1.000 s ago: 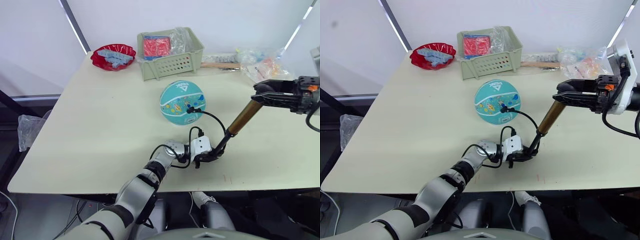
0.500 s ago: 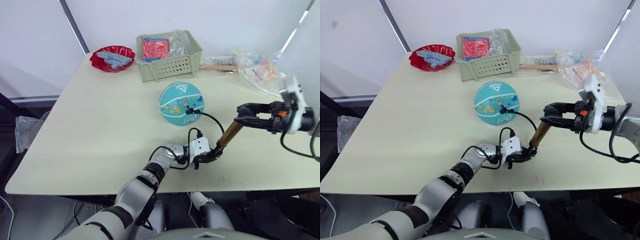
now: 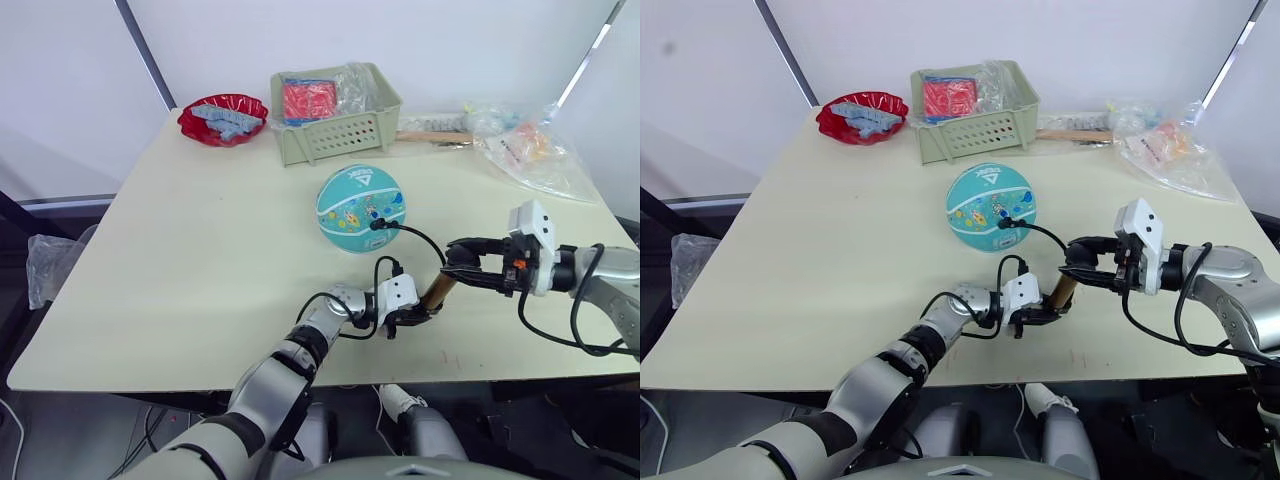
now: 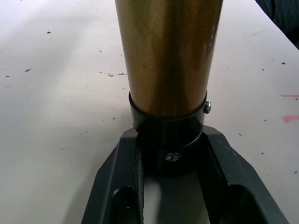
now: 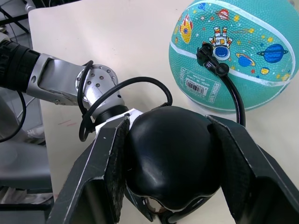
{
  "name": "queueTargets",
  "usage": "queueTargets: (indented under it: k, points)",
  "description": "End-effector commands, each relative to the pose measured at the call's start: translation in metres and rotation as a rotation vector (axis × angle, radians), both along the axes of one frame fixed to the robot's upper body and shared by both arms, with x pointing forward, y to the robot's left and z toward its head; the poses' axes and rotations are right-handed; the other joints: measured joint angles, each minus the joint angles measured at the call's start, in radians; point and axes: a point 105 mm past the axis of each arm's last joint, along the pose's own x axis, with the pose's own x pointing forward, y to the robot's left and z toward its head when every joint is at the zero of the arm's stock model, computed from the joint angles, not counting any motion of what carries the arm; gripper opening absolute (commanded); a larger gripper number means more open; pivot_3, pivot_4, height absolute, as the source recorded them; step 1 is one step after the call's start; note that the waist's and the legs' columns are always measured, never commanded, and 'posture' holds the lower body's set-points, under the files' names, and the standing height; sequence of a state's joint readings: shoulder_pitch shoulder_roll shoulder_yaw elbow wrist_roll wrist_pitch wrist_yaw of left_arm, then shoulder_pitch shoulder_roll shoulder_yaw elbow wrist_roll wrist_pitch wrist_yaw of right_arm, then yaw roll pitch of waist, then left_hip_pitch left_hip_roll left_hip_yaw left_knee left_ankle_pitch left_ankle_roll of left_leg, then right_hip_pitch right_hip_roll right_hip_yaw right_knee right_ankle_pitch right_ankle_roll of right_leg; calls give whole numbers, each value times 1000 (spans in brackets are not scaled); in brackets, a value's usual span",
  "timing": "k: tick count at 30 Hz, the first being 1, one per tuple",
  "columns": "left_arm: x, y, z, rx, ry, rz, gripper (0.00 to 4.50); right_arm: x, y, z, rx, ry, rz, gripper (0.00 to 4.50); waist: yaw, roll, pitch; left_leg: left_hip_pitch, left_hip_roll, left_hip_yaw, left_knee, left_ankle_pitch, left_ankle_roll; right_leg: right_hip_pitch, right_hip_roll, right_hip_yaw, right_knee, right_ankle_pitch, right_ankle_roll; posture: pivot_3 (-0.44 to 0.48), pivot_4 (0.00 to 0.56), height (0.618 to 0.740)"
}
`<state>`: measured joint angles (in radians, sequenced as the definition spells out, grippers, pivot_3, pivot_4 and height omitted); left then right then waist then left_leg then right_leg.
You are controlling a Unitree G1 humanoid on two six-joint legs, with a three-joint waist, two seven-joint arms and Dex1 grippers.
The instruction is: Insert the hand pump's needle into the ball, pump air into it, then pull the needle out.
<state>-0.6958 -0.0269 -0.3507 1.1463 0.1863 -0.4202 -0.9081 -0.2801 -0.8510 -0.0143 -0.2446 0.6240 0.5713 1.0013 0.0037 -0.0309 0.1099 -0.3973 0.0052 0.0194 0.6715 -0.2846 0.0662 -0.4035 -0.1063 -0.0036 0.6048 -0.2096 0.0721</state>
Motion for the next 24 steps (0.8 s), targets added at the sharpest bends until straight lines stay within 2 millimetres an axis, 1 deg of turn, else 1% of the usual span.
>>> queueTargets:
  k: [1,2,5,9,10,15,20,24]
  points:
    - [-23,29,-47,155,149,13,1123,6,-17,31,8,-43,-65,2075,1,1,2,0,0,0,0,0,0,0,0,0,0,0,0,0,150,738]
    - [-23,29,-47,155,149,12,1123,5,-19,40,15,-53,-63,2075,2,2,2,-1,0,0,0,0,0,0,0,0,0,0,0,0,150,738]
    - [-24,28,-47,156,150,7,1123,1,-25,66,31,-76,-49,2075,10,10,9,-2,0,0,0,0,0,-1,0,0,-1,0,0,0,150,738]
    - [-25,27,-48,155,150,4,1123,-3,-31,92,46,-101,-49,2075,11,11,11,-4,0,0,-1,0,0,-2,0,-2,-2,0,0,0,150,738]
    - [-25,27,-48,156,150,3,1123,-4,-33,102,58,-115,-52,2075,11,11,11,-4,0,0,0,0,0,-2,0,-2,-2,0,0,0,150,738]
    - [-26,26,-48,155,149,-2,1123,-7,-41,131,83,-156,-69,2075,11,12,12,-4,-1,0,0,0,0,-2,0,-4,-2,0,0,0,150,738]
    - [-27,26,-48,158,149,-9,1123,-8,-44,154,95,-196,-84,2075,10,12,12,-4,-1,0,0,0,0,-2,0,-4,-2,0,0,0,150,738]
    - [-27,25,-48,159,150,-10,1123,-9,-43,157,85,-198,-85,2075,11,12,13,-5,-1,0,0,0,0,-3,-1,-3,-2,0,0,0,150,738]
